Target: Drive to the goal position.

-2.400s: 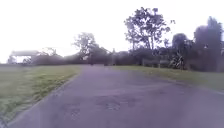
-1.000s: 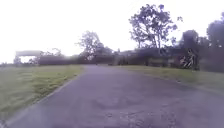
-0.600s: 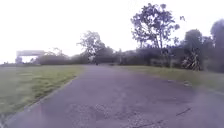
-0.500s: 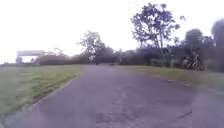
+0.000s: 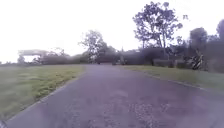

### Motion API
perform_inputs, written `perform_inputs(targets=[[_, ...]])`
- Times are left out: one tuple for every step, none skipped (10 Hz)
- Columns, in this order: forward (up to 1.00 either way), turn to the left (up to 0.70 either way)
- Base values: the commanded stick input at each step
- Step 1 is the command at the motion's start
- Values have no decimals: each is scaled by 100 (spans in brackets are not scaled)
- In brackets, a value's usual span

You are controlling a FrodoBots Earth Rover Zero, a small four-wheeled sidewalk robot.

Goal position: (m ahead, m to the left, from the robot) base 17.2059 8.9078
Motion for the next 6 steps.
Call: perform_inputs(targets=[[70,0],[70,0],[70,0],[70,0],[70,0],[70,0]])
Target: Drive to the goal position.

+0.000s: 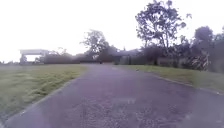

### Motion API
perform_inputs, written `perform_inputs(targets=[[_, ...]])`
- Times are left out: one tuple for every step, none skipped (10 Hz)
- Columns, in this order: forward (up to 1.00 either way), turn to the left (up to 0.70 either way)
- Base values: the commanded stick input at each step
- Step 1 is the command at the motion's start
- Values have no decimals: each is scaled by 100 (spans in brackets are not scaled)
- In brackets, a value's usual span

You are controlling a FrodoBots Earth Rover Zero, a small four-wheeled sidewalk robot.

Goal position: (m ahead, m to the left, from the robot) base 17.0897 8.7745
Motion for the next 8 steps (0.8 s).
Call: perform_inputs(targets=[[70,0],[70,0],[70,0],[70,0],[70,-35],[70,-35],[70,-35],[70,-35]])
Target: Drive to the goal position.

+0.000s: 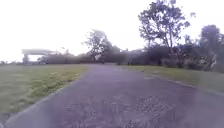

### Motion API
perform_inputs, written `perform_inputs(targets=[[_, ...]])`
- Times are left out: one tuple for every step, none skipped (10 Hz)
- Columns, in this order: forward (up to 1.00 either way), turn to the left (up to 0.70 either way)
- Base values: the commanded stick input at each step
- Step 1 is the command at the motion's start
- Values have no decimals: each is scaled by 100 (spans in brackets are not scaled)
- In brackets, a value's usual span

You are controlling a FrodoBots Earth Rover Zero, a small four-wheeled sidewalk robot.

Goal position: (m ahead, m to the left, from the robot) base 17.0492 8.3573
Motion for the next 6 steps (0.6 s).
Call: perform_inputs(targets=[[70,-35],[70,-35],[70,0],[70,0],[70,0],[70,0]])
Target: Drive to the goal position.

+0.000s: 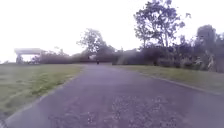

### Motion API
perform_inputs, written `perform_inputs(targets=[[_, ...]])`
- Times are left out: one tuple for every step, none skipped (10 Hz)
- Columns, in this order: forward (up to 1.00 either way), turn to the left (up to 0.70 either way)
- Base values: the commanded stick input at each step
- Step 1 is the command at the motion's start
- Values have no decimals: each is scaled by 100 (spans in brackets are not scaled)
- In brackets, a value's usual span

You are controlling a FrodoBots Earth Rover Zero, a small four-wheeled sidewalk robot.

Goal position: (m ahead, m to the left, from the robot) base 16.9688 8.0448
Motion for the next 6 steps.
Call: perform_inputs(targets=[[70,0],[70,0],[70,0],[70,0],[70,0],[70,0]])
